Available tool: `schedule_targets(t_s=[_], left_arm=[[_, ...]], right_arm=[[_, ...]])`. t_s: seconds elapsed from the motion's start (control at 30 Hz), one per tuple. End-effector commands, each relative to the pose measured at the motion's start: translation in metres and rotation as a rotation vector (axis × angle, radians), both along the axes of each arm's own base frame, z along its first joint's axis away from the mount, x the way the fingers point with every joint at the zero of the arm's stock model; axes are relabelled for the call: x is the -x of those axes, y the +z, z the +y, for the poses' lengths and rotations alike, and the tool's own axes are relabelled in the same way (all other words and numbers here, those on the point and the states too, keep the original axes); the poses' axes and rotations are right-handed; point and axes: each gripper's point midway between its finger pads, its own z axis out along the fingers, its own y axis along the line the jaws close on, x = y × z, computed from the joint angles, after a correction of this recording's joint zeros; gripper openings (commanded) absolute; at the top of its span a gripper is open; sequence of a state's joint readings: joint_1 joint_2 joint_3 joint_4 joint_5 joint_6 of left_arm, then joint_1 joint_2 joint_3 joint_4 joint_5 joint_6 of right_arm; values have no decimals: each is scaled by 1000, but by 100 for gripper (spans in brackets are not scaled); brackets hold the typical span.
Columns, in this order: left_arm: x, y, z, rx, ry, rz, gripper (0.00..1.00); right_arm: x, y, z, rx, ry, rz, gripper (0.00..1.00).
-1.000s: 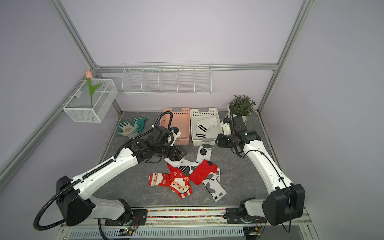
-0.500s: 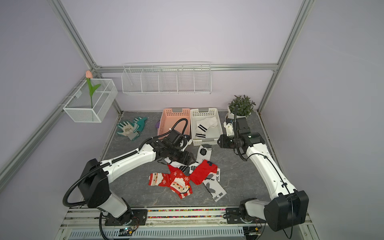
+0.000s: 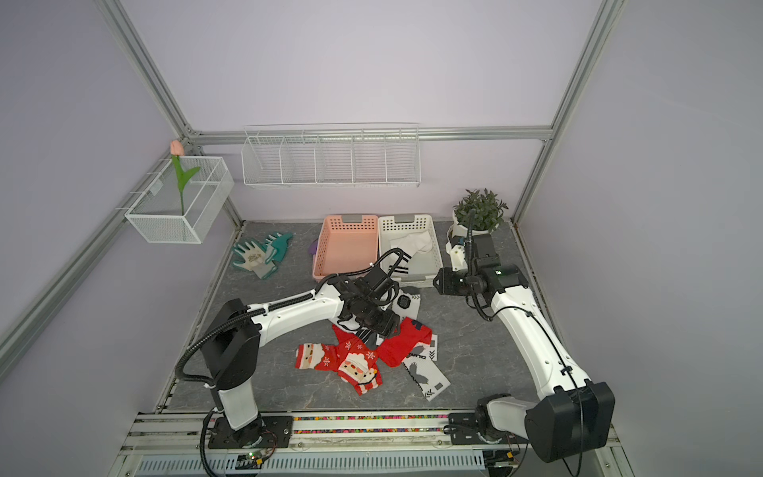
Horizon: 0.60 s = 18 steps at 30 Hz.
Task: Sort the socks into the basket by color
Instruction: Pick up the sock at the center of the board.
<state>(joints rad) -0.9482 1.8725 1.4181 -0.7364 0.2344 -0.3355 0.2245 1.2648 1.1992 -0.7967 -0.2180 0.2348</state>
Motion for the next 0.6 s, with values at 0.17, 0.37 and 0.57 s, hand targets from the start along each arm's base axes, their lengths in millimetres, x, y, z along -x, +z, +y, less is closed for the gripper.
schedule_targets(t_s=[0.17,0.37,0.57], left_arm=[[-4,-14,-5,-54,-7,32,64],[1,-22,-9,-47,-21,74,63],[3,-28,-9,-71,-35,96,62]], right_arm=[[10,-3,0,-16,17,13,42],[11,-7,-2,-9,14,24,42],[11,-8,0,-14,16,25,42]])
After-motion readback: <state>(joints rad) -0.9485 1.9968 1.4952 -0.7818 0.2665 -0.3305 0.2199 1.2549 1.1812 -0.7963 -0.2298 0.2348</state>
